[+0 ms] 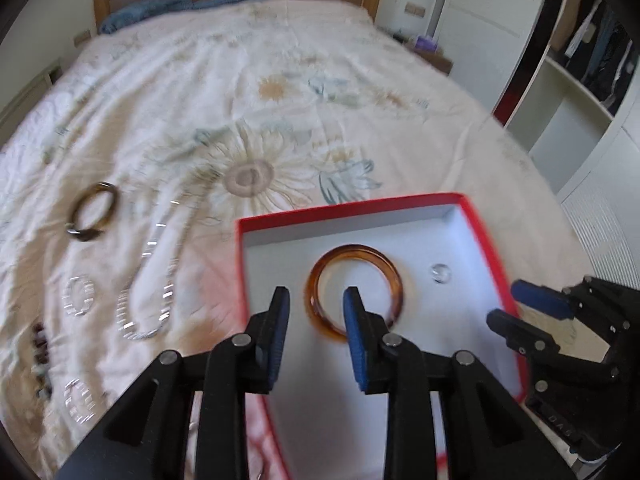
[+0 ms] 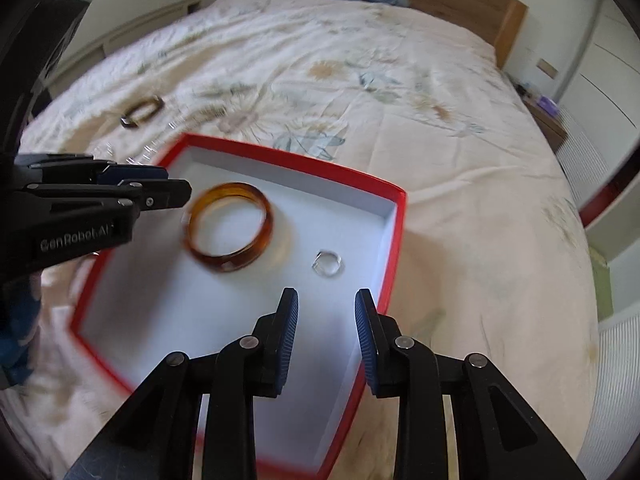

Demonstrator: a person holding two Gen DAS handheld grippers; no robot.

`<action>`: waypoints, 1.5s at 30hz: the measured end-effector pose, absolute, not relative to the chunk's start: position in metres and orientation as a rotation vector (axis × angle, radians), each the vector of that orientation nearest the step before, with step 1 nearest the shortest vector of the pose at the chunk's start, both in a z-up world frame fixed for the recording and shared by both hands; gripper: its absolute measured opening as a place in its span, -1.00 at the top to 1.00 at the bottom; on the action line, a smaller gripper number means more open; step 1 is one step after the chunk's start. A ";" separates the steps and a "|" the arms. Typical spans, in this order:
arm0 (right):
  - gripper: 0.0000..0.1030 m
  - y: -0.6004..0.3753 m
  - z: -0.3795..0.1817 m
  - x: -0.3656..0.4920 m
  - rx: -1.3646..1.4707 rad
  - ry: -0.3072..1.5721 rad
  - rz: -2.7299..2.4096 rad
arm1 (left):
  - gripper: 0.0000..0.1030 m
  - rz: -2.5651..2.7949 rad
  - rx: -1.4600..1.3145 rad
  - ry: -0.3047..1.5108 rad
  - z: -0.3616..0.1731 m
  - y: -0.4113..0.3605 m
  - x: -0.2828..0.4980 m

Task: Organize jewelry
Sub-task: 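Lift both tools away from the box and move toward the silver chain bracelet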

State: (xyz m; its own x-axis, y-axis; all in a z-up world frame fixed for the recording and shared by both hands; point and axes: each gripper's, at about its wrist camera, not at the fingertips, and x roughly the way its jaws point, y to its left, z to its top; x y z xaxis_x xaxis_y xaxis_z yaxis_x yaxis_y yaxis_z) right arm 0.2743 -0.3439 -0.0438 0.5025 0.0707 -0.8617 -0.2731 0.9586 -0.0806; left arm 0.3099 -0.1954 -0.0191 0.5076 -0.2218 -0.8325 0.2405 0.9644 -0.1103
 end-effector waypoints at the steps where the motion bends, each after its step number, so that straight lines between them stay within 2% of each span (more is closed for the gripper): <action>1: 0.36 -0.344 -0.037 0.265 -0.202 1.019 0.204 | 0.49 -0.272 0.039 0.963 -0.007 -0.191 0.293; 9: 0.23 -0.311 0.015 0.152 -0.104 0.950 0.212 | 0.49 -0.196 0.081 0.799 0.049 -0.149 0.178; 18: 0.11 -0.267 0.045 0.060 -0.028 0.868 0.224 | 0.49 -0.161 0.113 0.739 0.080 -0.100 0.075; 22: -0.01 -0.251 0.057 0.031 0.004 0.822 0.202 | 0.49 -0.140 0.114 0.715 0.091 -0.077 0.045; 32: -0.09 -0.215 0.074 -0.017 0.006 0.758 0.172 | 0.48 -0.112 0.103 0.688 0.099 -0.033 -0.003; 36: -0.11 -0.200 0.080 -0.031 -0.043 0.735 0.134 | 0.27 -0.092 0.084 0.691 0.095 -0.021 -0.016; 45: -0.15 -0.185 0.094 -0.056 -0.140 0.670 0.093 | 0.26 -0.026 0.048 0.698 0.091 -0.005 -0.025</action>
State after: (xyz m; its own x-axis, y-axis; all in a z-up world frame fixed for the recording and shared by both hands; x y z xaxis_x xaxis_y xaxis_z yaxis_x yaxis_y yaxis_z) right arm -0.0561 -0.1845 0.0944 0.7801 0.0404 -0.6243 -0.1306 0.9864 -0.0993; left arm -0.0252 -0.0052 0.0913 0.7656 -0.0080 -0.6432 0.0403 0.9986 0.0356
